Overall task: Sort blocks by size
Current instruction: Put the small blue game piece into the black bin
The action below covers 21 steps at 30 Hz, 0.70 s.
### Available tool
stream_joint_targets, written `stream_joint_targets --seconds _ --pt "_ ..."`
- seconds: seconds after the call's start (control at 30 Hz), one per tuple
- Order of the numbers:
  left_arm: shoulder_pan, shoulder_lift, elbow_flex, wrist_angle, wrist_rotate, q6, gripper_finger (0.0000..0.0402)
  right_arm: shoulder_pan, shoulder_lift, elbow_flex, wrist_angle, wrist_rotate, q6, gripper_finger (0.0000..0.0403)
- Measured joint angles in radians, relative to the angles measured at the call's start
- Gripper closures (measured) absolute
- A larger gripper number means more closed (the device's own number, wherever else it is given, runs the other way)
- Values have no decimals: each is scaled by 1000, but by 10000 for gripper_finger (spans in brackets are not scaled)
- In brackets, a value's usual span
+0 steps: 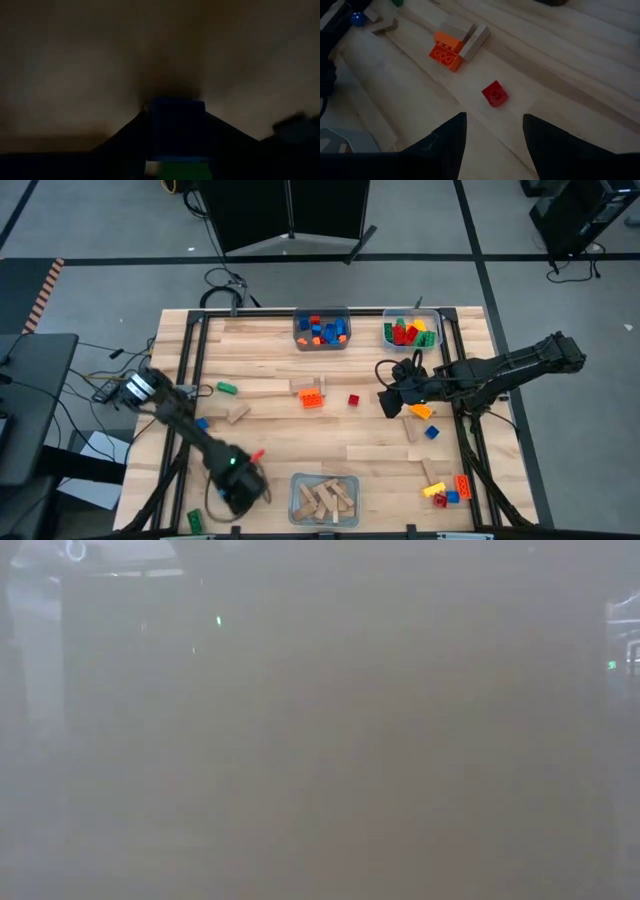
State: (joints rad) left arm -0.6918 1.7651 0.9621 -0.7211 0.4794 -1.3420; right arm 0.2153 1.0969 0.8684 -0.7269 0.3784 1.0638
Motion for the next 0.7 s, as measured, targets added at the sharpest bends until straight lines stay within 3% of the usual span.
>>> stream_joint_targets --seconds 0.2,0.4,0.7 --pt "204 -132 0 -197 -132 256 239 0 18 0 0 47 13 194" --pt "493 -236 22 -270 -250 558 239 -2 48 0 31 51 77 194" --pt "893 -241 297 -274 -401 1036 239 -2 97 0 61 51 85 195"
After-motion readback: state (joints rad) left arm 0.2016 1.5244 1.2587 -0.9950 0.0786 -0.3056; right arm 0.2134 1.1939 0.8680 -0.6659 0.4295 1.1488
